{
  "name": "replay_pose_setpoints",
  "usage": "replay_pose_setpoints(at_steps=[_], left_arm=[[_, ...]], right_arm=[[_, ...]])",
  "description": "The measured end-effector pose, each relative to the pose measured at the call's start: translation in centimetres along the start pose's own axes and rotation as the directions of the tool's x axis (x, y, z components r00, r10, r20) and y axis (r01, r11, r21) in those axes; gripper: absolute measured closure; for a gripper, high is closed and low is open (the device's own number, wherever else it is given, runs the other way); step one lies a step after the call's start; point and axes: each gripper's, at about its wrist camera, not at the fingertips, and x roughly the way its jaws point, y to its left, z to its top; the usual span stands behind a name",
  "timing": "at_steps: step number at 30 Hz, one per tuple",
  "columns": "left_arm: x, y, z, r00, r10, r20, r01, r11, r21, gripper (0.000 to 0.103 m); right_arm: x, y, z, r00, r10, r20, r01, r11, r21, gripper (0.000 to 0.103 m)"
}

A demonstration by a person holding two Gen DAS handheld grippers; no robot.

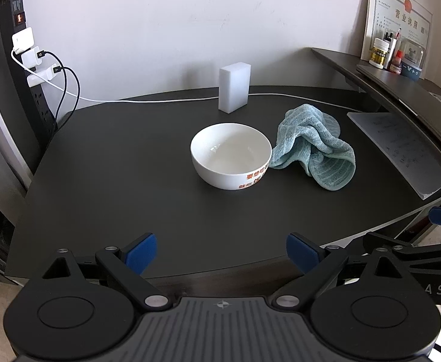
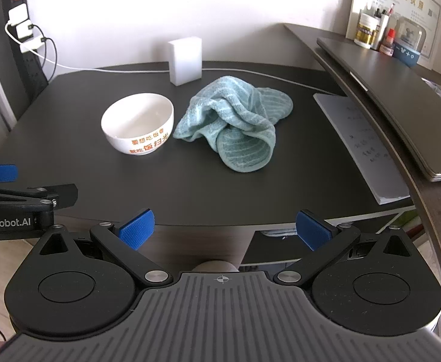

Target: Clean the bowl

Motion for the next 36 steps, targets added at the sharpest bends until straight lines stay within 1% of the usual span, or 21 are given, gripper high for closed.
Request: replay_pose_setpoints(at_steps=[7, 11, 12, 36], left_arm=[[-0.15, 0.13, 0.07, 1.000, -0.015, 0.011, 0.015, 1.000, -0.005, 0.009], [0.08, 0.58, -0.18, 1.000, -0.001, 0.005, 0.001, 1.000, 0.000, 0.009], [0.08, -0.22, 0.05, 1.000, 0.012, -0.003, -0.012, 1.000, 0.009, 0.009], [0.25, 0.16, 0.01, 1.000, 0.004, -0.013, -0.004, 1.000, 0.006, 0.009]], right_arm=[[-0.07, 0.04, 0.05, 1.000, 0.000, -0.007, 0.000, 1.000, 0.003, 0.000], [0.01, 0.04, 0.11, 1.000, 0.000, -0.009, 0.000, 1.000, 0.003, 0.000], [0.02, 0.06, 0.12, 1.000, -0.001, -0.009, 0.001, 1.000, 0.003, 0.000], [0.19, 0.09, 0.09, 1.000, -0.004, -0.017, 0.004, 1.000, 0.003, 0.000]])
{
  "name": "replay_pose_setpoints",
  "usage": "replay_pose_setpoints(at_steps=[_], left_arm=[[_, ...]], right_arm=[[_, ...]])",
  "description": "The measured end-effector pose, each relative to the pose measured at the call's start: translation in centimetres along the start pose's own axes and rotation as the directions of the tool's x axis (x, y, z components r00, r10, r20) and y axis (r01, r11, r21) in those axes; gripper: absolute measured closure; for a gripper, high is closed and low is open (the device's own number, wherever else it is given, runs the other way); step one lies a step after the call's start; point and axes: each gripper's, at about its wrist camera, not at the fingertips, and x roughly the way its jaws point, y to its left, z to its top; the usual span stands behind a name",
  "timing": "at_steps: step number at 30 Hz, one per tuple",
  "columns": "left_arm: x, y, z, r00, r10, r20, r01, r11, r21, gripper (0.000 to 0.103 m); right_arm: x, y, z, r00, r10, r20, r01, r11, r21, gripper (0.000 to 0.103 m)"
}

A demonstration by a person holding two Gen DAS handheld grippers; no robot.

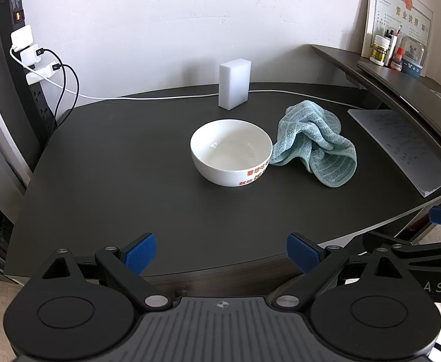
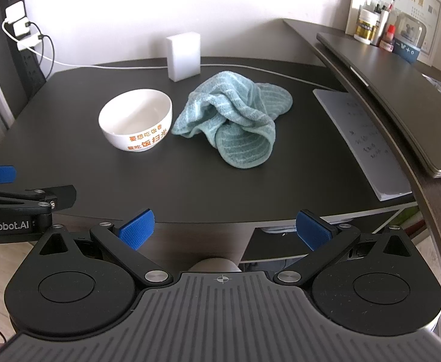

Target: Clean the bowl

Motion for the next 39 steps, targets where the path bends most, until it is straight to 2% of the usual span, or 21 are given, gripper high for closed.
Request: replay_pose_setpoints(at_steps=[24, 31, 34, 39], left_arm=[[-0.1, 0.5, 0.0, 1.000, -0.002, 0.003, 0.002, 1.000, -0.005, 0.009], [1.0, 0.7, 0.6, 1.000, 0.018, -0.001, -0.018, 1.000, 0.005, 0.009], [1.8, 1.2, 1.2, 0.999, 0.035, 0.005, -0.035, 0.999, 0.005, 0.009], [3.7, 2.6, 2.6, 0.998, 0.049, 0.046, -0.048, 0.999, -0.008, 0.009]], right_arm=[[0.1, 0.2, 0.0, 1.000, -0.001, -0.004, 0.001, 1.000, -0.006, 0.000], [0.6, 0.0, 0.6, 1.000, 0.005, 0.004, -0.005, 1.000, 0.001, 0.000], [1.1, -0.2, 1.4, 0.999, -0.005, 0.034, 0.005, 1.000, -0.001, 0.000], [2.0, -0.7, 2.8, 0.986, 0.016, 0.165, -0.012, 1.000, -0.029, 0.000]])
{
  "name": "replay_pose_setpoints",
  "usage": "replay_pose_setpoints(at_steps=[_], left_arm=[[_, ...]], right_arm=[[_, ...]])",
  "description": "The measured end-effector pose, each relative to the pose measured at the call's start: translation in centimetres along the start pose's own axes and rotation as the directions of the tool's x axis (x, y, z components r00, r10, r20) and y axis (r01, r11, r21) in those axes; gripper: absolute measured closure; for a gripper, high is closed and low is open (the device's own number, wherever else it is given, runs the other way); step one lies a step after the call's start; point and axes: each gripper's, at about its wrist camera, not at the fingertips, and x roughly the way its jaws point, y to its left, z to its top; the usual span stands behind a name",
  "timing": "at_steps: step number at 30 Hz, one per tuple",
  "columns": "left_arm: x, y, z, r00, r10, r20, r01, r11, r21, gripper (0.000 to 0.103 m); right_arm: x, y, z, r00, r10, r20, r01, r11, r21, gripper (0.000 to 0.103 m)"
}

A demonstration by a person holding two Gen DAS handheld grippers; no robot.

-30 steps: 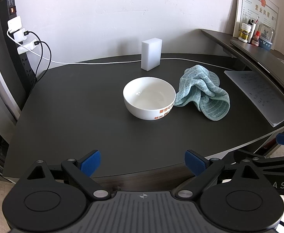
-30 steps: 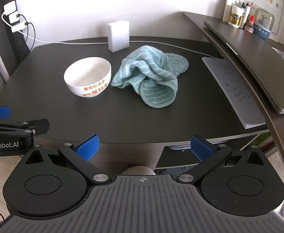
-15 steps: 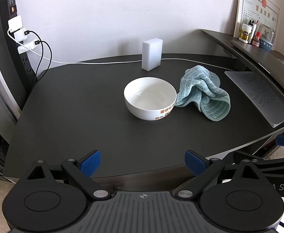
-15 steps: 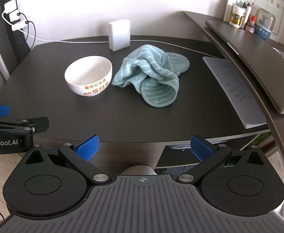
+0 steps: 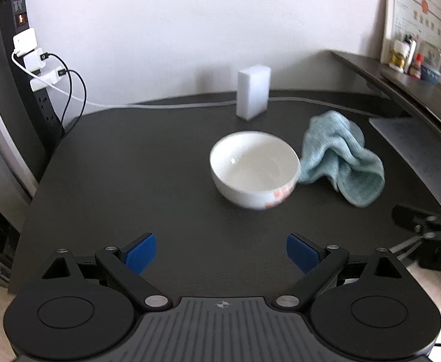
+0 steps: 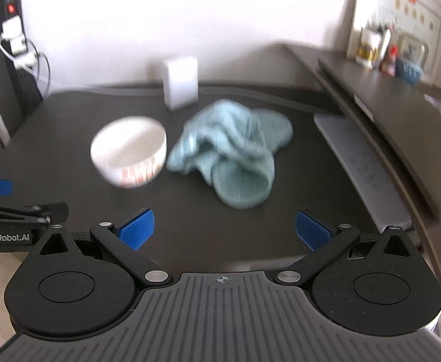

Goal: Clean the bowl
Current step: 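Reach the right gripper to the teal towel and grasp it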

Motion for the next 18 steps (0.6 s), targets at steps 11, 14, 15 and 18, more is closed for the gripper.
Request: replay_pose_setpoints(at_steps=[11, 14, 15, 18], left_arm=[[3.9, 0.3, 2.0, 0.999, -0.042, -0.010, 0.042, 0.999, 0.019, 0.002], [4.9, 0.6, 2.3, 0.996, -0.072, -0.061, 0.071, 0.997, -0.016, 0.002], [5.1, 0.7, 2.3, 0.995, -0.074, -0.066, 0.073, 0.997, -0.025, 0.002], [5.5, 0.8, 2.7, 0.998, -0.051, -0.044, 0.051, 0.999, -0.020, 0.005]], right_arm=[[4.4, -1.0, 2.2, 0.991, 0.099, 0.094, -0.092, 0.993, -0.069, 0.000], [5.4, -0.7, 2.7, 0.989, 0.131, 0.068, -0.124, 0.988, -0.091, 0.000], [5.7, -0.7, 2.7, 0.988, 0.144, 0.058, -0.138, 0.986, -0.091, 0.000], [6.6, -0.6, 3.1, 0.987, 0.154, 0.043, -0.149, 0.984, -0.095, 0.000]])
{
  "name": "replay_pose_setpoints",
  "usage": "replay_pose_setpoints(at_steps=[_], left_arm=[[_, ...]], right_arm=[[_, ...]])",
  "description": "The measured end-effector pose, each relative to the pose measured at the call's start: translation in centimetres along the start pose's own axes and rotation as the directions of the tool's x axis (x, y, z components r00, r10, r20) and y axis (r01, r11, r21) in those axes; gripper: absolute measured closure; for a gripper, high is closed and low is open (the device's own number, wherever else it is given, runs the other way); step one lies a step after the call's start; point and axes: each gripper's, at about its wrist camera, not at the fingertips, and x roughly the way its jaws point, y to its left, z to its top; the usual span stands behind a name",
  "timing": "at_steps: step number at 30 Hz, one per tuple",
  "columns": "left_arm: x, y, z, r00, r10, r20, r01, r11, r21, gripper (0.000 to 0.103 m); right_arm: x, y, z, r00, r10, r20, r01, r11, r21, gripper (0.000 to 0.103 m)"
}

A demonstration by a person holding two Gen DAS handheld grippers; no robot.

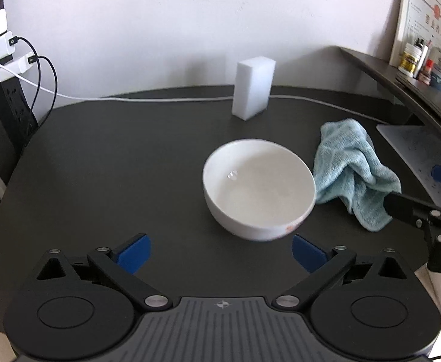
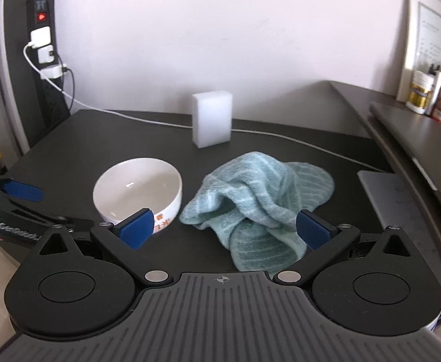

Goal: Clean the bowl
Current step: 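Reach the right gripper to the teal towel and grasp it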

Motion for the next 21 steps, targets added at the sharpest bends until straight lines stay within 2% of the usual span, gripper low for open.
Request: replay_pose_setpoints(at_steps=[6, 9, 14, 21], left_arm=[[1.4, 0.6, 2.3, 0.997, 0.070, 0.039, -0.071, 0.997, 0.029, 0.005], [3.2, 0.7, 3.2, 0.996, 0.084, 0.015, -0.085, 0.995, 0.044, 0.010], [6.2, 0.6, 3.8, 0.994, 0.108, -0.023, -0.106, 0.991, 0.080, 0.011], [8.4, 1.2, 3.2, 0.992, 0.093, -0.082, -0.087, 0.994, 0.068, 0.020]], right_arm=[[3.0, -1.4, 2.2, 0.999, -0.035, -0.002, 0.035, 0.999, 0.005, 0.009], [5.9, -2.6, 3.7, 0.999, -0.047, -0.025, 0.048, 0.998, 0.032, 0.010], [10.2, -3.8, 4.1, 0.992, -0.016, -0.123, 0.028, 0.995, 0.093, 0.020], [14.6, -3.3, 2.1, 0.966, -0.065, -0.250, 0.076, 0.997, 0.034, 0.024]])
